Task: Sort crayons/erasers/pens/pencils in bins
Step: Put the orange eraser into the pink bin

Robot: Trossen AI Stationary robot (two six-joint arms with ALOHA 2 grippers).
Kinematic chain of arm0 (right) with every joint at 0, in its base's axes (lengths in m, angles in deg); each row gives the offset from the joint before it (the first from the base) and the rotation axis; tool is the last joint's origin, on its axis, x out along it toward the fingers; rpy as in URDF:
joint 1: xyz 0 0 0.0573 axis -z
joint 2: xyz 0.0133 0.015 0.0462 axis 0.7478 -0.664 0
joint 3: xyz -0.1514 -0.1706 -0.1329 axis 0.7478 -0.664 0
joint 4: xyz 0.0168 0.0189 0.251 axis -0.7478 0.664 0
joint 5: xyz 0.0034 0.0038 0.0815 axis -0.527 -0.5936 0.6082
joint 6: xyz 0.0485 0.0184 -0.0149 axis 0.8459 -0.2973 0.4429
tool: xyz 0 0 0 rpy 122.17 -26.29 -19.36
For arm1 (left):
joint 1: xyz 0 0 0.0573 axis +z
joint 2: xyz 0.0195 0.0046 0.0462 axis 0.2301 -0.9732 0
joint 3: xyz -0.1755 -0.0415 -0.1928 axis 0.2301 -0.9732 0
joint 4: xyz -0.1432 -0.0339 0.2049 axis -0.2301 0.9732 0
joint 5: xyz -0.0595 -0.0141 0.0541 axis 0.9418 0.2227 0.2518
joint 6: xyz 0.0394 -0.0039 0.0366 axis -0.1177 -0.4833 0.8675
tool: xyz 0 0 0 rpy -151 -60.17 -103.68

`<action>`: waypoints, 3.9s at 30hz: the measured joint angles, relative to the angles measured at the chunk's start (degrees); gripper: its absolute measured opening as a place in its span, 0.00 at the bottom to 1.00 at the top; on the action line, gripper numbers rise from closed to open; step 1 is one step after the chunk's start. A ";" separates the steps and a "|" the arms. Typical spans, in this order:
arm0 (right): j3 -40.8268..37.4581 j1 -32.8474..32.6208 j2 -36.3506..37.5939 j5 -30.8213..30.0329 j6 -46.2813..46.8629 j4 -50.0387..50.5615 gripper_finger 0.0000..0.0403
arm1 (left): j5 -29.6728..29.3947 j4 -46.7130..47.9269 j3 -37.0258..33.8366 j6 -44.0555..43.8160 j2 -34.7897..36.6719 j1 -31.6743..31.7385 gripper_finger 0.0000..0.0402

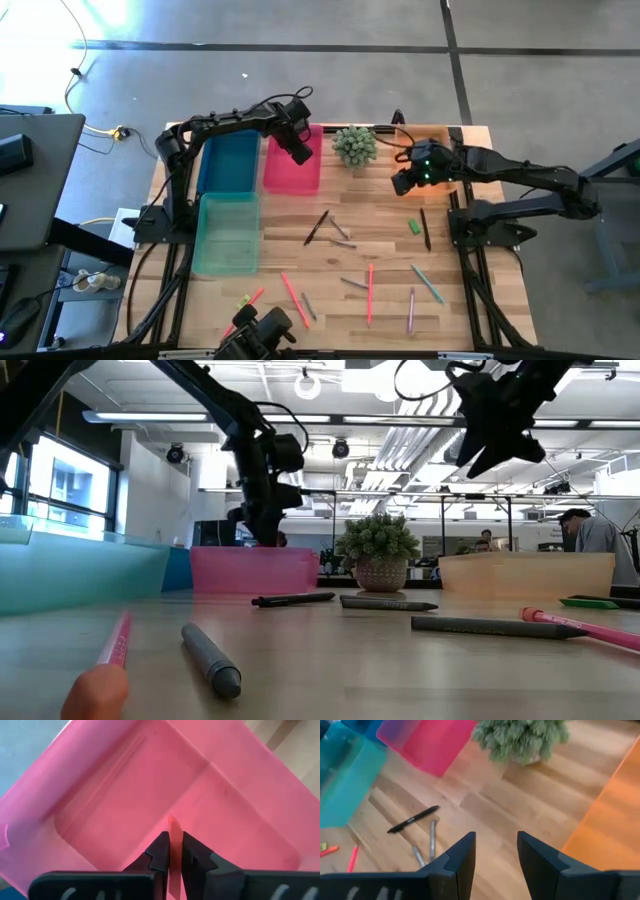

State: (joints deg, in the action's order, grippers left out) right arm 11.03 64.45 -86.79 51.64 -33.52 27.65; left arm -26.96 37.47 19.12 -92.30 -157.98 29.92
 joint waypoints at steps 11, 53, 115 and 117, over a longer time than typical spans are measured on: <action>-0.02 -9.35 -6.01 -4.49 10.28 1.08 0.34 | 0.00 0.14 0.00 2.46 0.00 0.02 0.21; -0.02 -8.91 -8.24 -16.12 2.35 -22.71 0.34 | 0.62 1.65 0.30 5.89 1.60 -4.36 0.43; 19.65 6.19 -49.09 0.09 -7.86 -60.93 0.34 | 25.60 -1.38 0.26 23.43 12.15 0.48 0.38; 19.65 6.21 -49.09 0.52 -7.75 -60.93 0.34 | 25.54 -1.68 0.26 23.42 12.15 0.48 0.38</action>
State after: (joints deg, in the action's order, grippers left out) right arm 30.68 70.66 -135.88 52.16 -41.27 -33.28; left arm -1.42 35.79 19.39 -68.88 -145.83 30.40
